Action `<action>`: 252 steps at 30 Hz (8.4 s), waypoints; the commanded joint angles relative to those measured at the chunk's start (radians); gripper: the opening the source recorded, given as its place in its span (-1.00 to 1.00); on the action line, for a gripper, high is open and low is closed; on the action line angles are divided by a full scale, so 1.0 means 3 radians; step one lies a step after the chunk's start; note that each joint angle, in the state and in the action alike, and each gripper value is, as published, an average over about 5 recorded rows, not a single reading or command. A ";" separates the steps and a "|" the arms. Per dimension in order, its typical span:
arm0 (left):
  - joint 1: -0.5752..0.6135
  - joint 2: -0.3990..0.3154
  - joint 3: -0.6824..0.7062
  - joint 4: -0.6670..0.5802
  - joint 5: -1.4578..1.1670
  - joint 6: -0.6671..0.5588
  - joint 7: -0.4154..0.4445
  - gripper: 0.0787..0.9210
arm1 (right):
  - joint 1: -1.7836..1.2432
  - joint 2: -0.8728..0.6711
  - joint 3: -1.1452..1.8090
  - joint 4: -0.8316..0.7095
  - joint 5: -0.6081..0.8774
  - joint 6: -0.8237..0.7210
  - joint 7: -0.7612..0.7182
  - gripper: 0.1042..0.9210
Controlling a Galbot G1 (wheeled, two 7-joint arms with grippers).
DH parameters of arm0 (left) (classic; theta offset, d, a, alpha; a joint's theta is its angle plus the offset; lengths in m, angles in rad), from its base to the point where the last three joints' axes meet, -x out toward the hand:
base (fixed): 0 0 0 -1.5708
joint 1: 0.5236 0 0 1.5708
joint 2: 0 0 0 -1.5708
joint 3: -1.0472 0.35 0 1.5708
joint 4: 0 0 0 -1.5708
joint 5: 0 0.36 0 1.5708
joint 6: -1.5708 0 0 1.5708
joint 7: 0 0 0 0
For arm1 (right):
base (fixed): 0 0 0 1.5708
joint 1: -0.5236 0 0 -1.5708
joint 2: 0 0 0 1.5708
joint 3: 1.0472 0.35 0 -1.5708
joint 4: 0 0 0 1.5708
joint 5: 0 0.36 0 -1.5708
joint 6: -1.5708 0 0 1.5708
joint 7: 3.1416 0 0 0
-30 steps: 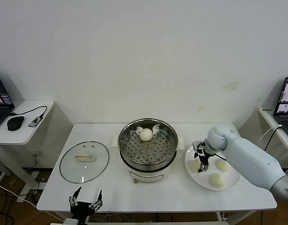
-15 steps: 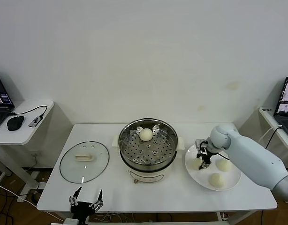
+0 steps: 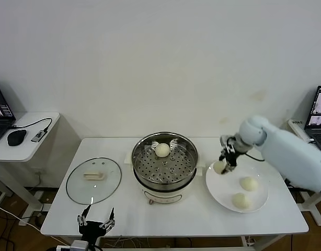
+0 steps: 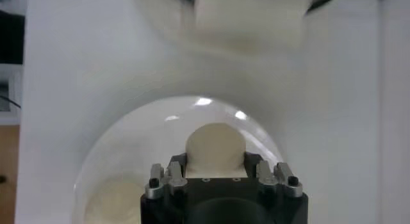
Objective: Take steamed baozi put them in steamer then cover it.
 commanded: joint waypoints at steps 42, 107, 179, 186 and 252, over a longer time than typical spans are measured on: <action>-0.0030 -0.0025 -0.0005 -0.0190 -0.0081 0.0010 0.0001 0.77 | 0.0758 0.2036 -0.0996 -0.0914 0.0941 -0.0628 0.0113 0.12; 0.0007 -0.0011 0.0047 -0.0142 -0.0061 0.0050 0.0030 0.77 | 0.0613 -0.0818 -0.0813 0.0655 0.0010 0.0177 -0.0441 0.76; -0.0035 -0.0068 0.0096 0.0091 0.0052 0.0048 0.0031 0.77 | -0.0955 -0.0467 0.0272 0.0053 -0.0534 0.0225 -0.0203 0.20; -0.0043 -0.0067 0.0094 0.0083 0.0042 0.0045 0.0031 0.77 | -0.0411 -0.0477 0.0061 0.0015 -0.0351 0.0243 -0.0275 0.20; -0.0066 -0.0102 0.0028 -0.0036 -0.0057 0.0032 -0.0007 0.77 | 0.0763 0.1302 -0.0590 0.0346 -0.0629 0.3334 -0.0575 0.20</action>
